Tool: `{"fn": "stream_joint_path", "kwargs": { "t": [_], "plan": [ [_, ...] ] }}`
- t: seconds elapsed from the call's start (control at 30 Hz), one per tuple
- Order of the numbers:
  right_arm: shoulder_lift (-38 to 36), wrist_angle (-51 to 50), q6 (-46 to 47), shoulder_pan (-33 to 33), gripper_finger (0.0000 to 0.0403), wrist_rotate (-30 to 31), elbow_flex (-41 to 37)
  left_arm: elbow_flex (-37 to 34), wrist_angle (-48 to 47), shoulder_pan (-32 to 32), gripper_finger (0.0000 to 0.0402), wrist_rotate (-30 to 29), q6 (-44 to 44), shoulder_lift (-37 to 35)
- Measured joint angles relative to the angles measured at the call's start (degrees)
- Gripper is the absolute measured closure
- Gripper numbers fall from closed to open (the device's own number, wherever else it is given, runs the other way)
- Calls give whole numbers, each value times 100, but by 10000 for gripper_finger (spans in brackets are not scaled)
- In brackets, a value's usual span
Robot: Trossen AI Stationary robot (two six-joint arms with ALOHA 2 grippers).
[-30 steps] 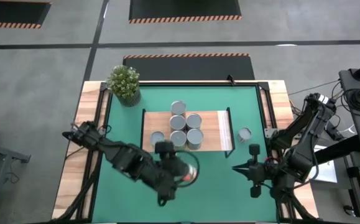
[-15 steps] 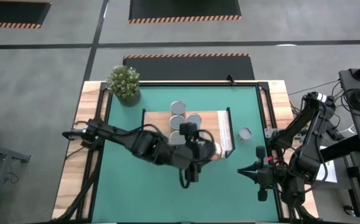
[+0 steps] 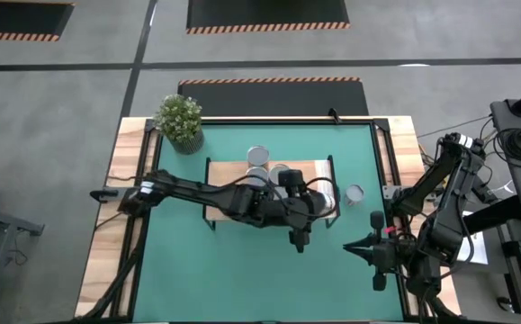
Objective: Pick and place cans onto a shelf
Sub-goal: Put the small canned of oranges on the shelf
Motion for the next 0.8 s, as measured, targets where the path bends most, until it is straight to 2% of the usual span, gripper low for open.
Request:
{"fn": "stream_joint_path", "kwargs": {
  "t": [0.5, 0.8],
  "plan": [
    [-24, -46, -17, 0, 390, 108, -5, 0, 32, 56, 122, -9, 78, 228],
    [-95, -48, 14, -29, 390, 484, -5, 0, 39, 0, 122, -7, 34, 228]
  ]
}}
